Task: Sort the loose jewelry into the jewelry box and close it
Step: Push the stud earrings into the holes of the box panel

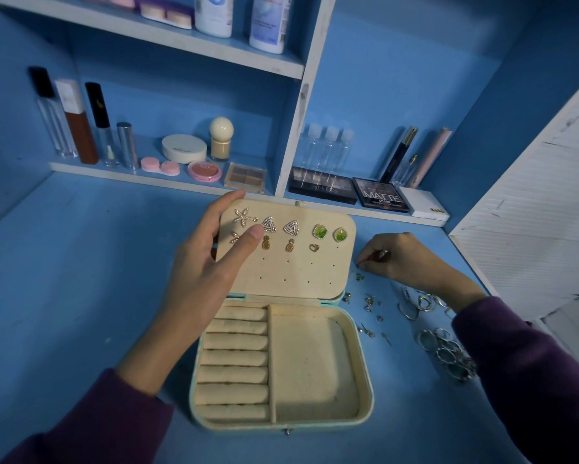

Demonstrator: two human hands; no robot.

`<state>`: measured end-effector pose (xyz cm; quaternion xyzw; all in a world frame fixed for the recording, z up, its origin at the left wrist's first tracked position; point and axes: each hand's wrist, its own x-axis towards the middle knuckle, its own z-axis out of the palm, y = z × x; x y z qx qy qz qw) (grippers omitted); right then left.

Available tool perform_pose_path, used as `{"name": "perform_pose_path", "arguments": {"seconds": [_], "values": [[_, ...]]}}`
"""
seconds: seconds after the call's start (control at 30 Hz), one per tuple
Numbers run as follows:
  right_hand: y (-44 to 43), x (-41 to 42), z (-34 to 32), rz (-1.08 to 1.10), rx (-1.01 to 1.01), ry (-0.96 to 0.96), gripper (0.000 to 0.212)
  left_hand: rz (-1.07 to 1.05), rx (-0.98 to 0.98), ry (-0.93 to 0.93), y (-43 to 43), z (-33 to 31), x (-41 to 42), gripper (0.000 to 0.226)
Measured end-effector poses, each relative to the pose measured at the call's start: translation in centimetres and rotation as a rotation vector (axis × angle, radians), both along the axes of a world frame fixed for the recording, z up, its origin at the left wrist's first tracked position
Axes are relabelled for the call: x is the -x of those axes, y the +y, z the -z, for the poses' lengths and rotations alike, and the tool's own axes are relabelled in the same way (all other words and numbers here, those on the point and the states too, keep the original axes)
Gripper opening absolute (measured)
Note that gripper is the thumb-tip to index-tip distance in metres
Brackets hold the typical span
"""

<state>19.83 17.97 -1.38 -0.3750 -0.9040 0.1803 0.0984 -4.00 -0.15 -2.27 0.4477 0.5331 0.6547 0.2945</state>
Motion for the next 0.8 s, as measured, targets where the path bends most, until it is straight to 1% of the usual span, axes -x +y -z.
{"name": "perform_pose_path", "arguments": {"seconds": [0.17, 0.57, 0.8], "values": [[-0.10, -0.17, -0.09, -0.012, -0.007, -0.006, 0.011, -0.001, -0.001, -0.001, 0.00, -0.04, -0.02, 0.039], [-0.04, -0.26, -0.25, -0.044, 0.013, 0.001, 0.013, -0.004, 0.002, 0.025, -0.07, -0.09, 0.01, 0.040], [0.05, -0.27, 0.06, -0.039, -0.021, 0.003, 0.013, 0.007, 0.003, 0.006, -0.04, -0.01, 0.01, 0.040]]}}
